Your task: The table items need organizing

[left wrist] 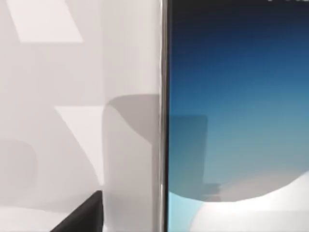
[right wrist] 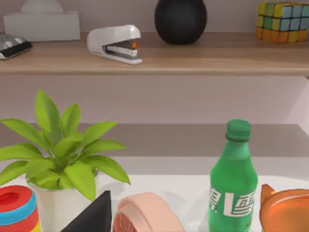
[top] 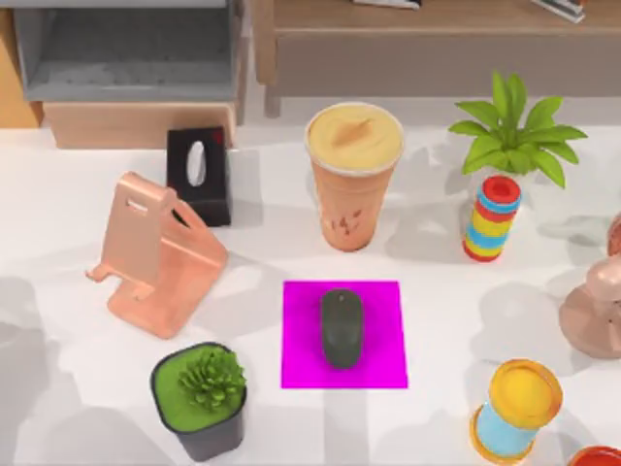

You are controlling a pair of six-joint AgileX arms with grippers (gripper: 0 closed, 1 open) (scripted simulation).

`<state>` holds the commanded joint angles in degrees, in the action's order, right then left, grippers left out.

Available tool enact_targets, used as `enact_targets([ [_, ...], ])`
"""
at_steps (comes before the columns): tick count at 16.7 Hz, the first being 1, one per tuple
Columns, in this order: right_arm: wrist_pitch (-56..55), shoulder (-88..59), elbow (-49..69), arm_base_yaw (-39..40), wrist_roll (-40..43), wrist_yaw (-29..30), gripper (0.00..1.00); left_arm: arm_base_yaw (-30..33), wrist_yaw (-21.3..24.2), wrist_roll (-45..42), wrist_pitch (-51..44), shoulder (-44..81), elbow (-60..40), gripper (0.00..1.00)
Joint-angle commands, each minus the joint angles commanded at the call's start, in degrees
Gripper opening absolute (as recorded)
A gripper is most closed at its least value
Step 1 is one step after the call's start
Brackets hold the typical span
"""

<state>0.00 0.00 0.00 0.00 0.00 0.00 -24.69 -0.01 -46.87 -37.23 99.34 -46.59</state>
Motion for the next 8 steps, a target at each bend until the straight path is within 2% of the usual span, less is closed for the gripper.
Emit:
enact_targets([
  [3,0.00,0.00,0.00,0.00,0.00,0.00,1.00,0.00,0.00,0.00,0.00,0.00,0.00,1.00],
  [8,0.00,0.00,0.00,0.00,0.00,0.00,1.00,0.00,0.00,0.00,0.00,0.00,0.00,0.62],
])
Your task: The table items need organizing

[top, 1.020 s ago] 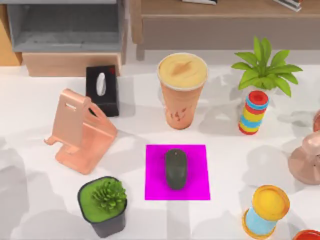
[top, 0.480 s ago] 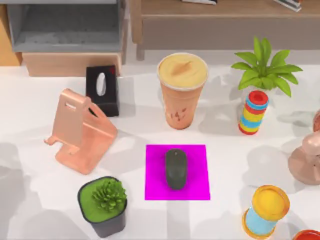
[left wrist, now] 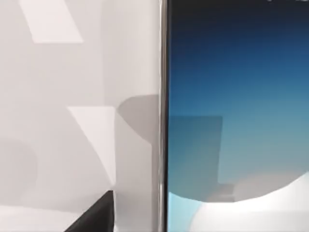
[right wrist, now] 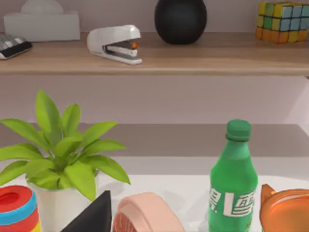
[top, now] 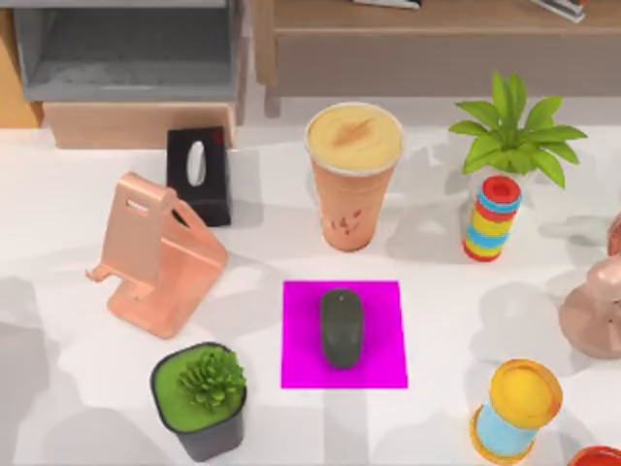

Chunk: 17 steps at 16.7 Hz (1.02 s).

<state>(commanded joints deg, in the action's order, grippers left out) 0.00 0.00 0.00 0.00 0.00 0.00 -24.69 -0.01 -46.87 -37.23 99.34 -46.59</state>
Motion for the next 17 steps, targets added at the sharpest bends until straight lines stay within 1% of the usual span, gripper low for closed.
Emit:
enact_targets([
  [8,0.00,0.00,0.00,0.00,0.00,0.00,1.00,0.00,0.00,0.00,0.00,0.00,0.00,0.02],
  [9,0.00,0.00,0.00,0.00,0.00,0.00,1.00,0.00,0.00,0.00,0.00,0.00,0.00,0.00],
  [16,0.00,0.00,0.00,0.00,0.00,0.00,1.00,0.00,0.00,0.00,0.00,0.00,0.00,0.00],
  [17,0.00,0.00,0.00,0.00,0.00,0.00,1.00,0.12,0.79,0.44,-2.13,-2.00,-0.85,0.00],
])
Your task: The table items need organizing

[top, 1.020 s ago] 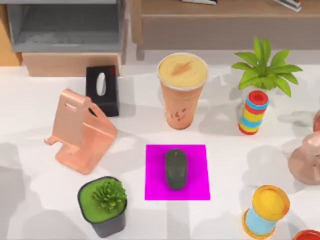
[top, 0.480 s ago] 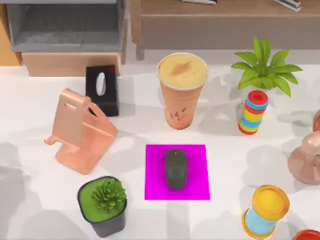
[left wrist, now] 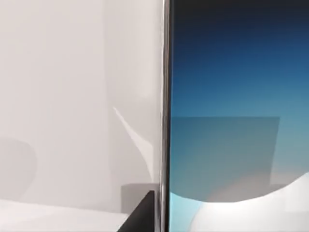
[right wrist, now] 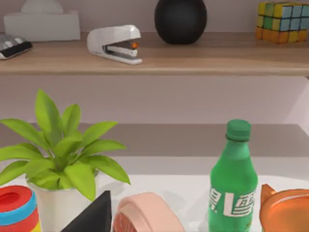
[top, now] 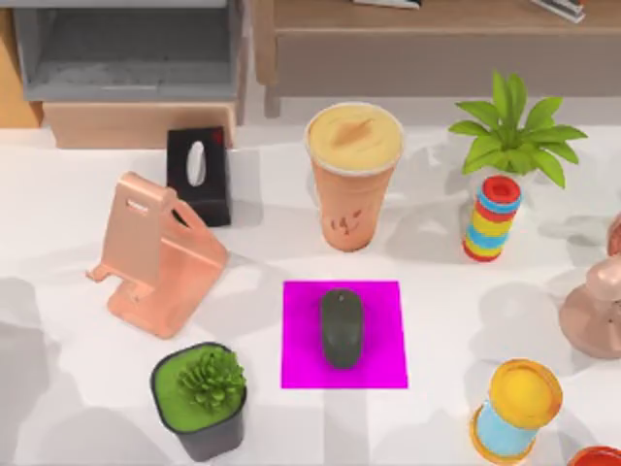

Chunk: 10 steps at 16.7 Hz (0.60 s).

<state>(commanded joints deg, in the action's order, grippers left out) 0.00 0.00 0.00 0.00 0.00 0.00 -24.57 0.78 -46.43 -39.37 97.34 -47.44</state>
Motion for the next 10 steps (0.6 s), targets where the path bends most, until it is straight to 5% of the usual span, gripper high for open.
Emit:
enact_targets([
  [10,0.00,0.00,0.00,0.00,0.00,0.00,1.00,0.05,-0.01,0.11,-7.59,-3.92,-3.67,0.00],
])
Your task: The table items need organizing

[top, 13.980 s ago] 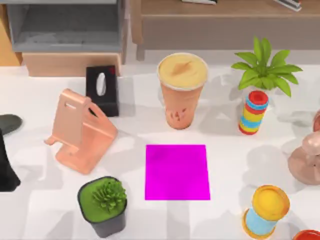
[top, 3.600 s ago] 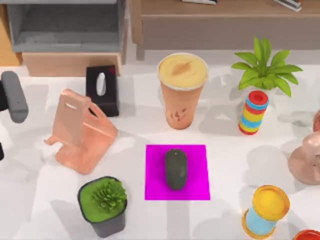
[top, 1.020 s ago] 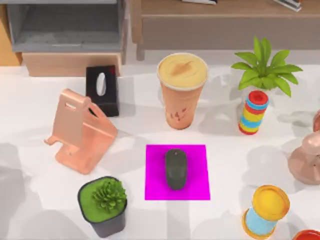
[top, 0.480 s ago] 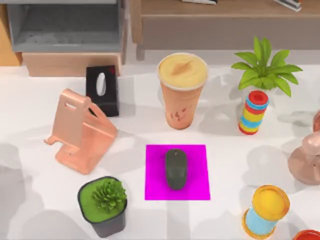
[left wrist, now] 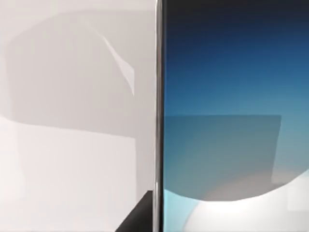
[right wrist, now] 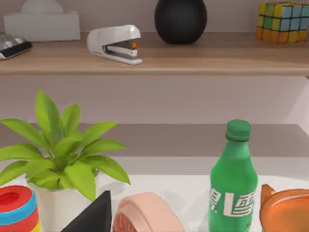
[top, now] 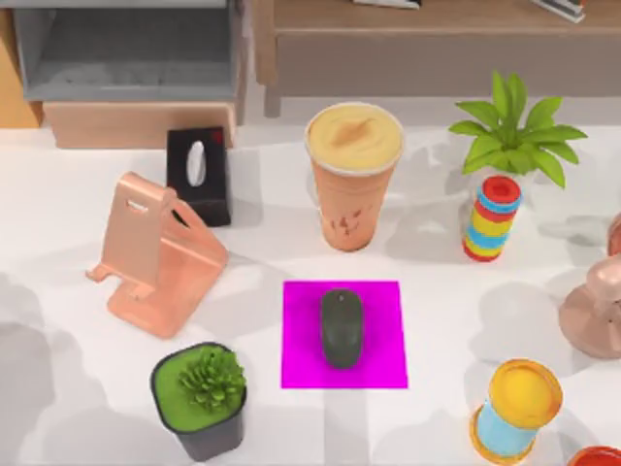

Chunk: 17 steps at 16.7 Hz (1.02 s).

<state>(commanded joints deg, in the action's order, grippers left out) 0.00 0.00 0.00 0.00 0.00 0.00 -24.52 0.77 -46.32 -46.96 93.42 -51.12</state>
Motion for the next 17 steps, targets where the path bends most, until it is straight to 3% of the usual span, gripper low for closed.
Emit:
enact_targets([
  [7,0.00,0.00,0.00,0.00,0.00,0.00,1.00,5.12,2.73,5.64,6.25,-6.69,3.17,0.00],
  [17,0.00,0.00,0.00,0.00,0.00,0.00,1.00,27.28,13.05,30.04,33.18,-35.61,18.97,0.00],
])
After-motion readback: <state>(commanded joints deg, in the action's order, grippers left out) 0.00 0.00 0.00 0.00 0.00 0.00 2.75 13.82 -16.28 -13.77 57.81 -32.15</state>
